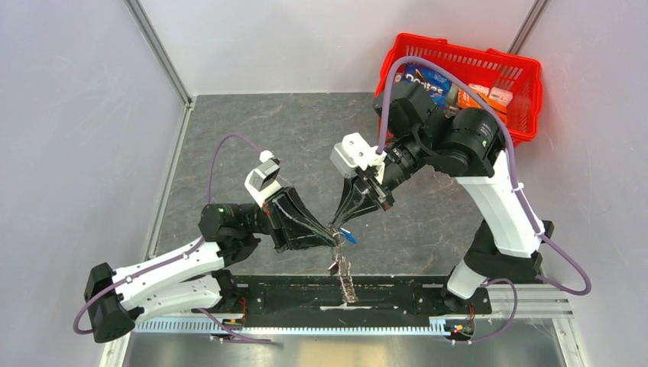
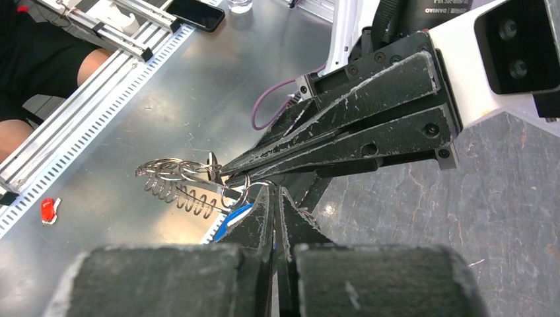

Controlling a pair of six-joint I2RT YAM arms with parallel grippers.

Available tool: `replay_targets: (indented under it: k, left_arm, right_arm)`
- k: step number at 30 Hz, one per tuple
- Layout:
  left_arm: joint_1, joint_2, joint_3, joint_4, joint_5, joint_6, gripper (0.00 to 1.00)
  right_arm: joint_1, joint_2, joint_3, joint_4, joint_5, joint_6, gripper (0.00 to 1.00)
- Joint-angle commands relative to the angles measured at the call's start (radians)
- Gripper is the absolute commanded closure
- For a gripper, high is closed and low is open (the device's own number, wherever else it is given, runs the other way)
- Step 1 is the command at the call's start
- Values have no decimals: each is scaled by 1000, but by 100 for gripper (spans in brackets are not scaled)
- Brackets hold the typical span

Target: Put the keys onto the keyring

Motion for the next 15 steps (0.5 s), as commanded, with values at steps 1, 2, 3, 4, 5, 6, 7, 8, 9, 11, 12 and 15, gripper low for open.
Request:
replay_targets:
  k: [1,2,3,4,5,6,7,8,9,11,12,15]
  left_arm:
    - [-7,12,29,104,43,-50,98]
    - [-8,13,30,108,43,-51,98]
    - [-7,15,31,114,42,-57,98]
    - [-8,20,32,119,44,-60,98]
    - [-8,22,32,125,45,-61,98]
    - [-8,24,29,132,42,-62,98]
    - [-7,27,27,143,39,-66,98]
    - [-7,31,26,153,38,-71,98]
    - [-7,35,26,165,36,-76,98]
    - [-7,39,22,180,31,-80,98]
    - [-8,42,21,185,29,-80,98]
    - [-7,52,20,221,32,-92,98]
  right_arm:
    - [16,-4,22,9,2,-92,100]
    - [20,-12,17,6,-3,-100,100]
    - [24,-20,11,2,-10,-113,100]
    - [29,-30,5,-5,-19,-129,100]
    - [32,-40,-6,-7,-29,-140,100]
    - [37,-48,-17,-8,-35,-151,100]
    - [42,-53,-25,-7,-39,-157,100]
    - [47,-55,-29,-8,-39,-159,100]
    - [54,-54,-30,-10,-39,-159,100]
    - [66,-52,-30,-19,-43,-168,100]
    - [71,-55,-36,-20,-50,-175,100]
    - [88,-52,-41,-15,-56,-189,100]
